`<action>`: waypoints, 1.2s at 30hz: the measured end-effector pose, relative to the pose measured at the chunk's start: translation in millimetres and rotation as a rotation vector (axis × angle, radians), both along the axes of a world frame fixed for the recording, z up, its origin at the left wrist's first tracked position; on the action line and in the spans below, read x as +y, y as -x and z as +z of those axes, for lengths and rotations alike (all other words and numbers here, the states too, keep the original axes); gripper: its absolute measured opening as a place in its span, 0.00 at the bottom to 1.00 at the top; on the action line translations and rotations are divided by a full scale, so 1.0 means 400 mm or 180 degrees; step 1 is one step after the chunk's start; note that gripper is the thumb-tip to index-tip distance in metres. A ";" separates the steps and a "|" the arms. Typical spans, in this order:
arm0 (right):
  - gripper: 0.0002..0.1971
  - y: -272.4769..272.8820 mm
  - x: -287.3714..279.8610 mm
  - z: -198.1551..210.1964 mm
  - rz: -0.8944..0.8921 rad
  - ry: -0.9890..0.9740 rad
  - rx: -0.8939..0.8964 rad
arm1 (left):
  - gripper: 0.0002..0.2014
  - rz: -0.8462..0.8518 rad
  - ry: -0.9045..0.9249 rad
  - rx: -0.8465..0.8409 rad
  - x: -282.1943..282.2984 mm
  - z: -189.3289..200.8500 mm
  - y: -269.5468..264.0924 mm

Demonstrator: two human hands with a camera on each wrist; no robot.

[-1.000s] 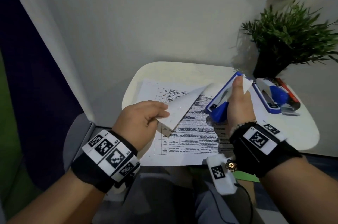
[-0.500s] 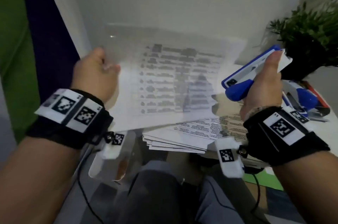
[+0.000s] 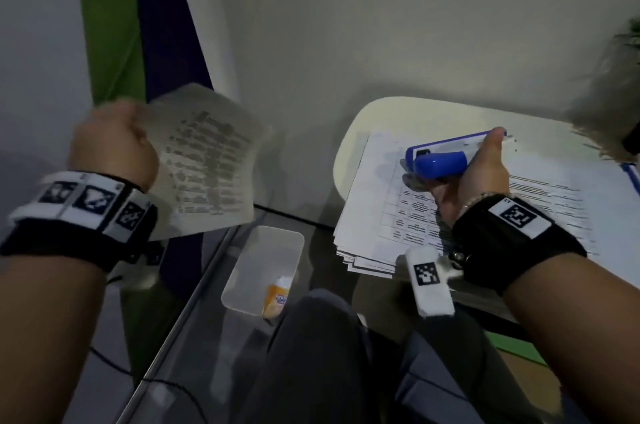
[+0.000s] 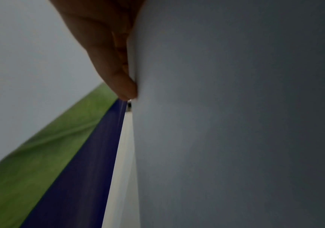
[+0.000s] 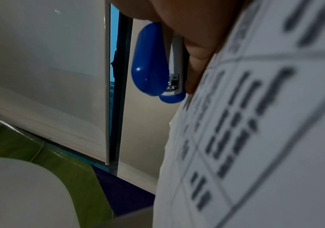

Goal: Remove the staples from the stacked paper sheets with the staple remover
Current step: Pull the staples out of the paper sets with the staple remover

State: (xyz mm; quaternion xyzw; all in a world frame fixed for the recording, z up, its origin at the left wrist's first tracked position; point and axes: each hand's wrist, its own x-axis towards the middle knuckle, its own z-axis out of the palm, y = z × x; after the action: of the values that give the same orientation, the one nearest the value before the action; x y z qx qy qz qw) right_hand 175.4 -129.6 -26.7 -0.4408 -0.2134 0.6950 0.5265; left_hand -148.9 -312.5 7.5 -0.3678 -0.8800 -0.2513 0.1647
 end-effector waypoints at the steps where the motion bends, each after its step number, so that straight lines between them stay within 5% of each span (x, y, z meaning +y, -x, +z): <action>1: 0.22 0.002 0.000 -0.006 -0.0024 0.0002 0.0014 | 0.17 0.0064 0.0221 -0.0191 -0.006 -0.014 -0.034; 10: 0.18 0.008 -0.010 -0.006 -0.0041 -0.0109 0.0133 | 0.20 -0.0304 0.1327 -0.0928 -0.001 -0.267 -0.038; 19: 0.18 0.012 -0.011 -0.005 -0.0122 -0.0055 0.0158 | 0.26 -0.0020 0.1964 -0.1610 0.024 -0.345 -0.033; 22: 0.18 0.010 -0.010 -0.002 -0.0108 0.0016 0.0195 | 0.31 -0.0021 0.1599 -0.1669 0.059 -0.321 -0.075; 28: 0.27 -0.073 -0.003 0.008 -0.0019 -0.0084 0.0570 | 0.20 -0.1014 0.0555 -0.1240 0.197 -0.131 -0.233; 36: 0.20 -0.244 -0.009 0.006 -0.0398 -0.0036 -0.0148 | 0.28 -0.1900 0.1690 -0.0755 0.435 -0.028 -0.381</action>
State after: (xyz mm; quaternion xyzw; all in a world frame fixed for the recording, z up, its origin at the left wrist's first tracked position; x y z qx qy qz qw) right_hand 273.1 -133.1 -24.3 -0.4663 -0.2015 0.6491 0.5663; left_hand 3.5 -138.5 -3.7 -0.6050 -0.7819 -0.0931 -0.1184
